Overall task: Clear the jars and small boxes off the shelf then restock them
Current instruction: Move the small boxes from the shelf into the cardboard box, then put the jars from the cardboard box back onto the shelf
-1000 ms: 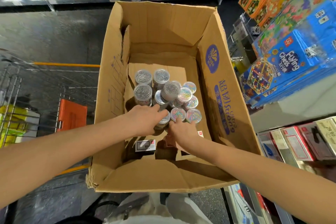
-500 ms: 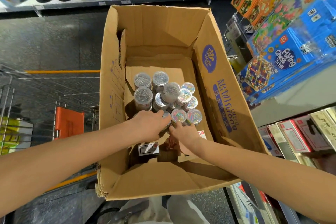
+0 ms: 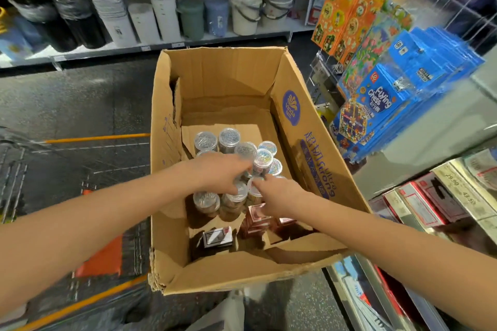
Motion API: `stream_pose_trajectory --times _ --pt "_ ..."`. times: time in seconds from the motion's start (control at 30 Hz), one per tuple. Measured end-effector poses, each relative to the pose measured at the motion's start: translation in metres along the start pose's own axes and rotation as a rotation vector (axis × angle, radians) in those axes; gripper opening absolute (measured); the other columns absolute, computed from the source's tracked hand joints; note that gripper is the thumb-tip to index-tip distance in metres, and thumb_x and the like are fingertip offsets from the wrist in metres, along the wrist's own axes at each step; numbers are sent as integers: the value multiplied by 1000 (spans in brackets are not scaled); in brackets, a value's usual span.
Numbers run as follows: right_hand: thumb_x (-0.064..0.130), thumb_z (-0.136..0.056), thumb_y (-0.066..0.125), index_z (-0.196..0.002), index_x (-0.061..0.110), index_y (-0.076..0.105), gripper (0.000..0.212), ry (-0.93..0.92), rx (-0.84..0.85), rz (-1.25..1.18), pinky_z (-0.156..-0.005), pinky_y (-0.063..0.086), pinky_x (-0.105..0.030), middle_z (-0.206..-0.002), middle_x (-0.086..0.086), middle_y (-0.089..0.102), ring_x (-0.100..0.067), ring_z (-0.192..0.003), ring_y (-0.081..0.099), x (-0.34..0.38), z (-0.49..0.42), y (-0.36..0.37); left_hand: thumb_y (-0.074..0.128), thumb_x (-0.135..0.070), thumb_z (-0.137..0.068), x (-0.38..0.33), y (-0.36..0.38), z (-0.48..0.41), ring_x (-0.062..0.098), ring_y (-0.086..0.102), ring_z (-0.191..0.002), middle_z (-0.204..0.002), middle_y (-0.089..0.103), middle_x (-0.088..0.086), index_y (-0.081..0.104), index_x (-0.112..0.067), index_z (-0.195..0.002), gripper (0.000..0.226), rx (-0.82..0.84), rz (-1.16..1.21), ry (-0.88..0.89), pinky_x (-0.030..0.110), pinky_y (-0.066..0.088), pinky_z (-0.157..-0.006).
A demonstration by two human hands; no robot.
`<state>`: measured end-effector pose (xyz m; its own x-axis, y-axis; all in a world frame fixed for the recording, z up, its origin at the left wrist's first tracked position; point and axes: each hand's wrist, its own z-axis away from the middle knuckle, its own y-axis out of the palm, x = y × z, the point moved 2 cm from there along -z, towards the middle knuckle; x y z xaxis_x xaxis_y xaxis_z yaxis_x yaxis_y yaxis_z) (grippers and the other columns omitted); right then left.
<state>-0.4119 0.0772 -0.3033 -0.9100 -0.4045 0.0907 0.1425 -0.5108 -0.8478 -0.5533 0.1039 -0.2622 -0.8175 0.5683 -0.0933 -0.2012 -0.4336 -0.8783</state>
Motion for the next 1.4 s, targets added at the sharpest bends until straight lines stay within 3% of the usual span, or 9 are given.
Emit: stream_pose_trajectory --times 0.1,0.23,0.33,0.53,0.77,0.97,1.13,1.23,1.4 --pt "52 -83 63 -135 18 39 66 21 -87 -99 -82 45 -38 -125 -6 50 -28 -111 54 -15 23 -28 64 -36 -89 -5 -29 7 15 52 -101 -130 51 -4 37 -27 -138 57 -22 34 5 29 44 -75" --pt "42 -87 62 -129 16 43 53 51 -171 -152 -86 45 -39 -117 -8 52 -27 -110 52 -26 69 -58 65 -37 -87 -21 -60 21 13 52 -95 -125 55 -3 39 -31 -135 55 -124 80 8 36 49 -86" --pt "41 -88 58 -130 13 43 52 56 -240 -132 -83 44 -37 -117 -9 51 -28 -108 53 -25 106 -66 64 -36 -88 -43 -69 33 10 48 -90 -127 53 -5 39 -32 -137 55 -174 36 3 30 47 -82" --pt "35 -91 58 -133 13 37 52 55 -258 -62 -86 47 -40 -123 -10 50 -31 -109 54 -21 127 -47 55 -43 -93 -67 -54 49 16 53 -114 -135 49 -7 41 -31 -135 45 -213 -115 9 31 47 -82" --pt "15 -95 52 -144 11 27 55 72 -247 -151 -86 46 -43 -133 -16 41 -37 -114 50 -24 81 -32 57 -33 -91 -20 -25 23 17 48 -122 -144 41 -4 34 -32 -143 57 -210 -114 -126 30 46 -81" --pt "33 -89 64 -146 19 23 72 46 -245 -186 -89 47 -42 -132 -18 40 -37 -114 49 -31 0 -32 57 -34 -89 43 -15 -10 19 53 -113 -139 43 -1 27 -34 -146 64 -170 -55 -240 30 50 -79" --pt "26 -88 61 -146 25 29 67 -43 -220 -173 -95 42 -40 -129 -18 45 -35 -122 43 -27 -62 -35 52 -38 -91 62 21 -28 20 53 -109 -138 41 -1 29 -39 -143 57 -50 -149 -151 28 46 -74" --pt "16 -86 61 -146 31 29 70 -45 -162 -191 -95 44 -41 -138 -18 34 -36 -128 39 -25 -90 -27 51 -40 -91 68 24 -32 21 52 -110 -141 35 -1 39 -33 -137 48 -59 -223 -133 31 43 -72" --pt "7 -87 59 -143 30 31 67 -86 -180 -209 -93 46 -45 -132 -16 33 -38 -121 43 -23 -111 -20 53 -38 -91 75 34 -39 21 53 -108 -146 30 -3 35 -33 -142 54 21 -165 -101 31 45 -74"
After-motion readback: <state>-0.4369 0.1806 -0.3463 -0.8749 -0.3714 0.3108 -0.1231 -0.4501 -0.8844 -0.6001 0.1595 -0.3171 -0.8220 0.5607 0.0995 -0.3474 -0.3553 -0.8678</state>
